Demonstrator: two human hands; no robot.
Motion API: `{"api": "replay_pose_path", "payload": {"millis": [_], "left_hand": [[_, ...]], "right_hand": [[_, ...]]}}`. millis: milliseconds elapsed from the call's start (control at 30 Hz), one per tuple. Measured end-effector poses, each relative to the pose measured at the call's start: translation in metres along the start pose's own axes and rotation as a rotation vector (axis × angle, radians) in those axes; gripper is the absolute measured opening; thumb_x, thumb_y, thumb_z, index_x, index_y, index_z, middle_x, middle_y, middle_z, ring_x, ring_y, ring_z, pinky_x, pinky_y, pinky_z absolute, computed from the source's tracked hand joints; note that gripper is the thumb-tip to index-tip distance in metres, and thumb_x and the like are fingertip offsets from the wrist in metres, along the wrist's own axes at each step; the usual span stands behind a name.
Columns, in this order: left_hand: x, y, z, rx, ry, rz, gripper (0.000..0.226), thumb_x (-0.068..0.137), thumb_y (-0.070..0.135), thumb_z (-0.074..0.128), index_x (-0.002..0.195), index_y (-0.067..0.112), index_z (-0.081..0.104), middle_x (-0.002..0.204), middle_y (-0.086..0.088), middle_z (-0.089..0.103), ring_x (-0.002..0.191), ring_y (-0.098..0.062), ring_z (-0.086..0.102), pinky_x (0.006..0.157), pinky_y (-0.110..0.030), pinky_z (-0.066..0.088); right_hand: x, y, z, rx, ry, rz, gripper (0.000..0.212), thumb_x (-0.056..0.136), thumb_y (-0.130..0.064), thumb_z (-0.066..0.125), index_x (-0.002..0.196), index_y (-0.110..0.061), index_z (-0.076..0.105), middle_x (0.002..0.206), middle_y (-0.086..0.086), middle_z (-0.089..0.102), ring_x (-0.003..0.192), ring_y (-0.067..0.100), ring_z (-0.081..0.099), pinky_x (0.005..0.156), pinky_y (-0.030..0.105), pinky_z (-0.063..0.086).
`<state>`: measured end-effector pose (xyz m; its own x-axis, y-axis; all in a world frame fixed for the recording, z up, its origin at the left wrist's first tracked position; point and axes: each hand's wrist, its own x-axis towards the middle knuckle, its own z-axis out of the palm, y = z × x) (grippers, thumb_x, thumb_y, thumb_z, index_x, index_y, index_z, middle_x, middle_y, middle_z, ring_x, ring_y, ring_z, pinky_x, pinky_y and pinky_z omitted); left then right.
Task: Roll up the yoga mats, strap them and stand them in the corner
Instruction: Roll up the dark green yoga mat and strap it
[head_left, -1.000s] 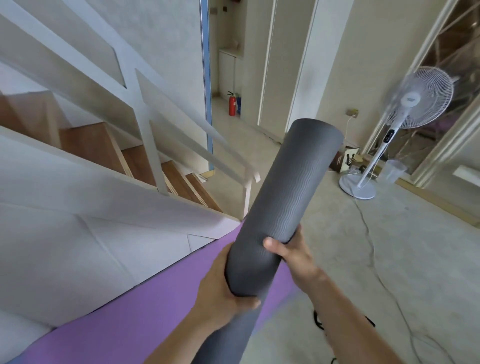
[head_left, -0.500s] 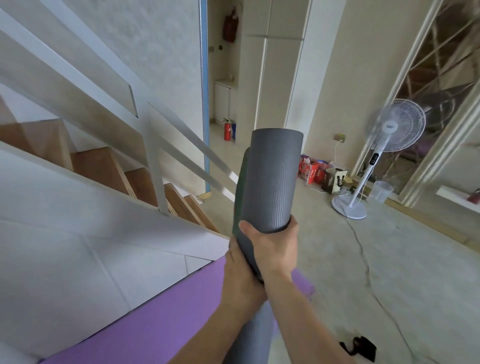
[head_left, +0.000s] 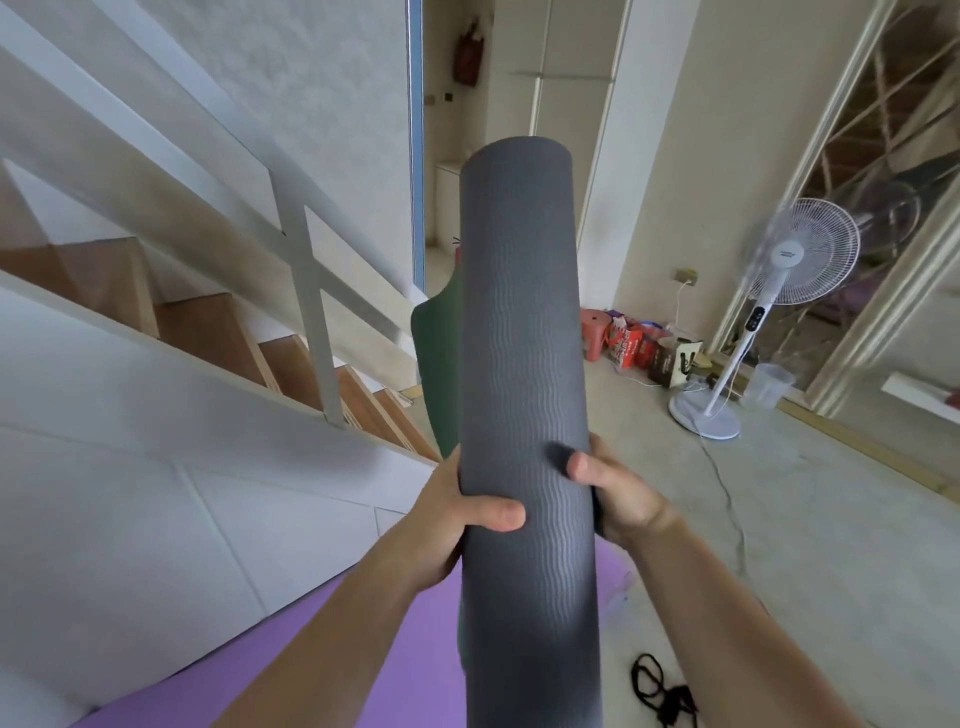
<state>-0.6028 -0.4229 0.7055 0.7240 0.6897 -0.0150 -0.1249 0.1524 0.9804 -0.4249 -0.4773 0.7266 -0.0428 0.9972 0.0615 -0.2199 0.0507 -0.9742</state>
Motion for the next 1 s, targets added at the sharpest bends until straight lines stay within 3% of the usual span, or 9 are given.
{"api": "replay_pose_path", "payload": {"millis": [133, 267, 400, 500, 600, 767, 867, 933, 1000], "left_hand": [[0.009, 0.015, -0.002, -0.001, -0.076, -0.001, 0.077, 0.064, 0.018, 0.079, 0.135, 0.009, 0.053, 0.132, -0.015, 0.064, 0.121, -0.037, 0.060, 0.103, -0.058, 0.047], [0.004, 0.034, -0.001, 0.171, 0.112, -0.082, 0.079, 0.052, 0.022, 0.095, 0.124, 0.022, 0.061, 0.124, 0.003, 0.069, 0.111, -0.020, 0.068, 0.096, -0.042, 0.053], [-0.007, 0.042, -0.015, 0.635, 0.321, -0.114, 0.091, 0.052, 0.052, 0.095, 0.133, 0.031, 0.059, 0.120, 0.012, 0.046, 0.112, -0.010, 0.057, 0.098, -0.029, 0.051], [-0.025, 0.019, 0.001, 0.908, 0.483, -0.019, 0.083, 0.081, 0.037, 0.077, 0.153, 0.025, 0.037, 0.126, 0.007, 0.046, 0.109, -0.014, 0.059, 0.097, -0.026, 0.047], [-0.041, -0.019, 0.028, 0.883, 0.473, 0.000, 0.108, 0.078, 0.028, 0.066, 0.160, 0.016, -0.003, 0.153, 0.003, 0.014, 0.136, -0.018, 0.040, 0.109, -0.028, 0.039], [-0.047, -0.050, 0.013, 0.805, 0.509, -0.031, 0.121, 0.071, 0.017, 0.084, 0.157, 0.007, 0.000, 0.164, -0.015, 0.004, 0.152, -0.033, 0.013, 0.121, -0.038, 0.021], [-0.050, -0.058, 0.000, 0.732, 0.503, -0.002, 0.140, 0.054, 0.032, 0.092, 0.158, 0.024, -0.002, 0.160, -0.001, 0.017, 0.146, -0.023, 0.028, 0.115, -0.038, 0.036], [-0.050, -0.057, -0.006, 0.628, 0.564, 0.035, 0.140, 0.045, 0.040, 0.091, 0.150, 0.053, 0.000, 0.142, 0.019, 0.032, 0.127, -0.002, 0.047, 0.094, -0.031, 0.052], [-0.049, -0.056, -0.009, 0.593, 0.573, 0.041, 0.133, 0.044, 0.036, 0.092, 0.137, 0.070, 0.002, 0.131, 0.028, 0.040, 0.110, 0.011, 0.054, 0.079, -0.019, 0.051]], "right_hand": [[0.008, -0.012, 0.002, 0.086, 0.029, -0.029, 0.091, 0.057, -0.042, 0.090, 0.125, 0.006, 0.055, 0.115, 0.025, 0.067, 0.101, 0.039, 0.067, 0.077, 0.044, 0.056], [0.008, 0.005, 0.002, 0.220, 0.147, -0.043, 0.093, 0.059, -0.035, 0.086, 0.128, 0.014, 0.050, 0.123, 0.037, 0.059, 0.104, 0.046, 0.063, 0.080, 0.051, 0.055], [0.008, 0.010, 0.016, 0.188, 0.353, -0.058, 0.070, 0.056, -0.022, 0.079, 0.116, 0.006, 0.058, 0.113, 0.027, 0.068, 0.094, 0.039, 0.071, 0.070, 0.044, 0.058], [0.017, 0.015, 0.039, -0.102, 0.647, -0.011, 0.072, 0.051, -0.022, 0.090, 0.113, -0.014, 0.055, 0.108, 0.006, 0.070, 0.086, 0.018, 0.071, 0.064, 0.030, 0.057], [0.020, 0.027, 0.072, -0.409, 0.761, 0.034, 0.089, 0.042, -0.047, 0.091, 0.116, -0.037, 0.042, 0.106, -0.018, 0.062, 0.092, 0.002, 0.064, 0.076, 0.032, 0.055], [0.014, 0.048, 0.098, -0.524, 0.721, 0.050, 0.097, 0.041, -0.055, 0.087, 0.124, -0.039, 0.040, 0.113, -0.019, 0.052, 0.098, 0.001, 0.058, 0.084, 0.035, 0.055], [0.014, 0.056, 0.097, -0.498, 0.719, 0.083, 0.097, 0.044, -0.048, 0.091, 0.127, -0.034, 0.043, 0.113, -0.014, 0.048, 0.093, -0.001, 0.054, 0.082, 0.029, 0.052], [0.016, 0.061, 0.095, -0.475, 0.695, 0.117, 0.097, 0.043, -0.048, 0.091, 0.126, -0.032, 0.045, 0.113, -0.010, 0.050, 0.092, -0.002, 0.055, 0.082, 0.030, 0.054], [0.016, 0.065, 0.093, -0.462, 0.671, 0.144, 0.101, 0.039, -0.052, 0.089, 0.128, -0.031, 0.047, 0.114, -0.009, 0.050, 0.095, 0.001, 0.057, 0.084, 0.034, 0.057]]}}
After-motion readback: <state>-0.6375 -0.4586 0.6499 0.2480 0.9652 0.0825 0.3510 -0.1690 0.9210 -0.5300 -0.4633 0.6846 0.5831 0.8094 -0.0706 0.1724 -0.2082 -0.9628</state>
